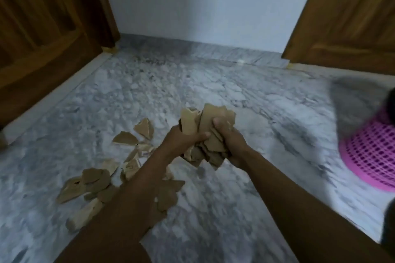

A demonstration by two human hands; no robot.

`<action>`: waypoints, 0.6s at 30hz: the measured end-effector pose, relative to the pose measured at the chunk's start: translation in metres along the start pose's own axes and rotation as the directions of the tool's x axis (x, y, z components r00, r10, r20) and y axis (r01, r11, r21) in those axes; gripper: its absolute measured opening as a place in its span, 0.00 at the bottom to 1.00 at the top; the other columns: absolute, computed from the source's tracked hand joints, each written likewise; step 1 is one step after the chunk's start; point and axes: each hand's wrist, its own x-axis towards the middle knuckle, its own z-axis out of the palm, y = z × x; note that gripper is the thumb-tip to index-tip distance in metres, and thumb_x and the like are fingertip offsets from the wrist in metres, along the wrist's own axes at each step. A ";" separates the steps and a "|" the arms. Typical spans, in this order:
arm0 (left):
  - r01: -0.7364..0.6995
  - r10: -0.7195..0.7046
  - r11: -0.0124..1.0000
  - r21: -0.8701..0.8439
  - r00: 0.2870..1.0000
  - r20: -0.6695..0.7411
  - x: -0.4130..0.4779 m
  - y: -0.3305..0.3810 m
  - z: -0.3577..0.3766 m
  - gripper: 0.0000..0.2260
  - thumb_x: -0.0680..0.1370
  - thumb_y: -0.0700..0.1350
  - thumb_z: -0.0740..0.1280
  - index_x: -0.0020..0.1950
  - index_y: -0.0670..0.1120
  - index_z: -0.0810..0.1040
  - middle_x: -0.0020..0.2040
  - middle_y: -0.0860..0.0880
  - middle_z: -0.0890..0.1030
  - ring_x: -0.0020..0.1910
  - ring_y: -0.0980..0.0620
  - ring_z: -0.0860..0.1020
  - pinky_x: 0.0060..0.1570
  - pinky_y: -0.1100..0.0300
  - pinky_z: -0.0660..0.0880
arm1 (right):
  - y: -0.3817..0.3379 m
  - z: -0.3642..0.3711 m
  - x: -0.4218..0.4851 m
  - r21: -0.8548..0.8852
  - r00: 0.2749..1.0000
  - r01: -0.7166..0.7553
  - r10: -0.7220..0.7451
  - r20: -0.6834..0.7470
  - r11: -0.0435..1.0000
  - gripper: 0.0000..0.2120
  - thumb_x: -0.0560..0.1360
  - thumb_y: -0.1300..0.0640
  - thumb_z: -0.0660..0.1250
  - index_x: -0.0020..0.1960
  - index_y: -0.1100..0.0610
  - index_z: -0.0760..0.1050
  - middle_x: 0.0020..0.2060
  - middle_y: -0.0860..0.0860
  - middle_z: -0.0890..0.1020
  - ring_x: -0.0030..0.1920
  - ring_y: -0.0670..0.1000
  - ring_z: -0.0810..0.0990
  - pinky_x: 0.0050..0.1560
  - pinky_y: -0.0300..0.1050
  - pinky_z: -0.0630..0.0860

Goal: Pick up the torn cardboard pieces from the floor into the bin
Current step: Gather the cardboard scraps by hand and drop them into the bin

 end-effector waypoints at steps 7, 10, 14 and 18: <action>-0.229 0.220 0.973 0.017 0.952 0.210 0.035 0.133 0.120 0.14 0.68 0.46 0.80 0.52 0.49 0.85 0.47 0.52 0.87 0.45 0.55 0.85 0.44 0.59 0.80 | -0.116 -0.122 -0.024 -0.133 0.953 0.147 -0.177 -0.247 0.980 0.36 0.68 0.32 0.72 0.70 0.51 0.72 0.63 0.49 0.81 0.60 0.51 0.81 0.63 0.53 0.76; -0.324 0.312 0.946 0.006 0.916 0.251 0.053 0.183 0.208 0.16 0.68 0.48 0.80 0.54 0.51 0.83 0.46 0.54 0.86 0.44 0.57 0.84 0.40 0.62 0.78 | -0.167 -0.205 -0.048 -0.185 0.913 0.220 -0.269 -0.308 0.958 0.23 0.73 0.38 0.70 0.61 0.47 0.69 0.52 0.40 0.78 0.51 0.42 0.78 0.55 0.40 0.75; -0.412 0.379 0.911 0.030 0.862 0.336 0.075 0.238 0.350 0.09 0.69 0.47 0.79 0.45 0.51 0.81 0.35 0.54 0.83 0.31 0.60 0.81 0.26 0.64 0.75 | -0.209 -0.337 -0.080 -0.291 0.792 0.314 -0.418 -0.445 0.904 0.14 0.71 0.47 0.77 0.52 0.50 0.77 0.45 0.46 0.86 0.47 0.47 0.85 0.49 0.42 0.82; -0.445 0.395 0.896 0.009 0.805 0.443 0.091 0.270 0.499 0.15 0.65 0.49 0.80 0.50 0.49 0.83 0.44 0.50 0.85 0.44 0.51 0.83 0.39 0.55 0.81 | -0.226 -0.477 -0.115 -0.387 0.655 0.327 -0.502 -0.565 0.862 0.22 0.68 0.48 0.80 0.58 0.50 0.76 0.49 0.47 0.86 0.49 0.45 0.85 0.50 0.44 0.81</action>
